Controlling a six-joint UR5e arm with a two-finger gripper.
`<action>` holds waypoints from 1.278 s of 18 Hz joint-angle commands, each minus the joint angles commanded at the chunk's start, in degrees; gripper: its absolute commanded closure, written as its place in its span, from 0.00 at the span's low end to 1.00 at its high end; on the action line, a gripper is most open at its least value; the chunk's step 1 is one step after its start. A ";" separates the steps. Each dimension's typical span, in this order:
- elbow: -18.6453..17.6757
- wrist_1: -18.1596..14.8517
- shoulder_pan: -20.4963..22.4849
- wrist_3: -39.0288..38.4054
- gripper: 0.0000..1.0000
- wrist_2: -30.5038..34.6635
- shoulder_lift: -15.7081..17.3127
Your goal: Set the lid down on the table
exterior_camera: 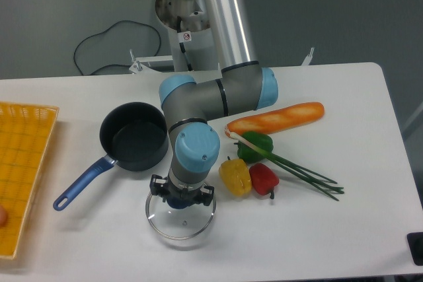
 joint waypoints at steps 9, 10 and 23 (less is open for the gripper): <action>0.17 0.09 0.00 0.18 0.40 0.35 -0.70; 0.17 0.09 0.00 0.09 0.39 0.35 -0.70; 0.26 0.18 -0.44 0.18 0.36 0.44 -1.41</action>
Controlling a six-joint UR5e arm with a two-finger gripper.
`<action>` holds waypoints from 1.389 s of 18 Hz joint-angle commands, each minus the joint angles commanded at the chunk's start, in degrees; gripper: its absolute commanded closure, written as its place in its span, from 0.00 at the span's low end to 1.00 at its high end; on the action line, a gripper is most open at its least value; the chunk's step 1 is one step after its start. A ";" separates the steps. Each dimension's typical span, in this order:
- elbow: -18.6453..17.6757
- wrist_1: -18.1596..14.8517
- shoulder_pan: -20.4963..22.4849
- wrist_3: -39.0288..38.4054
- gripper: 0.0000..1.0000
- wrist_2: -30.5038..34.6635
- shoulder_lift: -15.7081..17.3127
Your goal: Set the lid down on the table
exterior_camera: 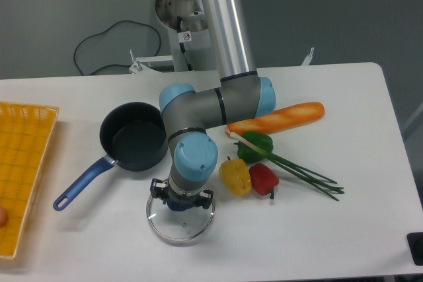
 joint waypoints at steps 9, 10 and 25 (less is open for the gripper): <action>0.00 0.00 -0.88 0.00 0.31 2.20 -0.62; -0.09 0.00 -0.88 0.00 0.29 2.20 -0.62; 2.29 -0.09 -2.11 14.30 0.00 12.39 3.86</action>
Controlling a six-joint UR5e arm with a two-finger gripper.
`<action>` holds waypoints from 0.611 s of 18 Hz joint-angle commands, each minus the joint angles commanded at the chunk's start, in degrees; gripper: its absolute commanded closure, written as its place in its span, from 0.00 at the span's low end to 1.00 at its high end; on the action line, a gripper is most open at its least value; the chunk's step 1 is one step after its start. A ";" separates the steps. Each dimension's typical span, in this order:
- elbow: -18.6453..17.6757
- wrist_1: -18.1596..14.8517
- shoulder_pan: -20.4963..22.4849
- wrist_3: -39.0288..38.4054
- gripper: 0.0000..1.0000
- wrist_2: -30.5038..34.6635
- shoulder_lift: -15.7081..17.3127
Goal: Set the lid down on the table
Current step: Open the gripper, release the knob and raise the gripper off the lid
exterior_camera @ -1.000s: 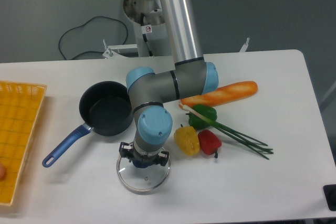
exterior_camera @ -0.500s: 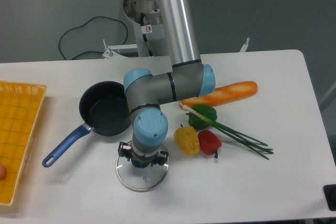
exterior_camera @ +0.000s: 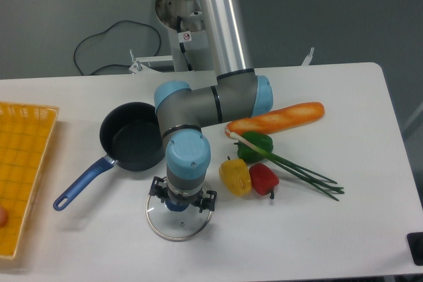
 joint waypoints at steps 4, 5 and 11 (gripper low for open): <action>0.00 -0.35 0.00 2.05 0.00 0.71 0.97; 0.00 -0.35 0.00 2.57 0.00 0.80 1.15; -0.97 -0.88 0.00 8.55 0.00 3.78 3.00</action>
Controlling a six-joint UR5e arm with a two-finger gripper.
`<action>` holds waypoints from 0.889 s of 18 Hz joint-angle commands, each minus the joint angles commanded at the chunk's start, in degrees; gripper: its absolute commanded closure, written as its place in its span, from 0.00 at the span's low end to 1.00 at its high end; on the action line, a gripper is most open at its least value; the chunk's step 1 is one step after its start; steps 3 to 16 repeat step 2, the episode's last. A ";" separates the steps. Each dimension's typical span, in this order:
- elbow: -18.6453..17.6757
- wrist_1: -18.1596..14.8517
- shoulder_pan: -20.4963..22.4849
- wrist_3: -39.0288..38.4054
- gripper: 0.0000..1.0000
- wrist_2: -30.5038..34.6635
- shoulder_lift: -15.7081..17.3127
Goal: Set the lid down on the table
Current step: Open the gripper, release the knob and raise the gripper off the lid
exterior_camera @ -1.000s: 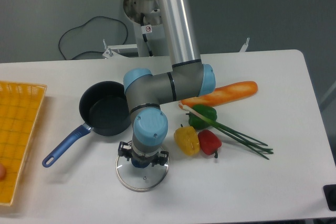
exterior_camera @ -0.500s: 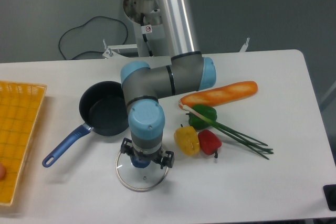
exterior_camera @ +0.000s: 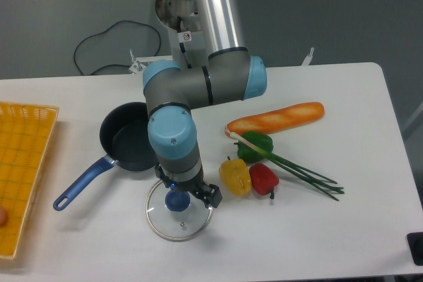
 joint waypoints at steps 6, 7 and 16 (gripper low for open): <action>-0.26 0.00 0.00 0.09 0.00 0.97 0.09; -0.26 0.00 0.00 0.09 0.00 0.97 0.09; -0.26 0.00 0.00 0.09 0.00 0.97 0.09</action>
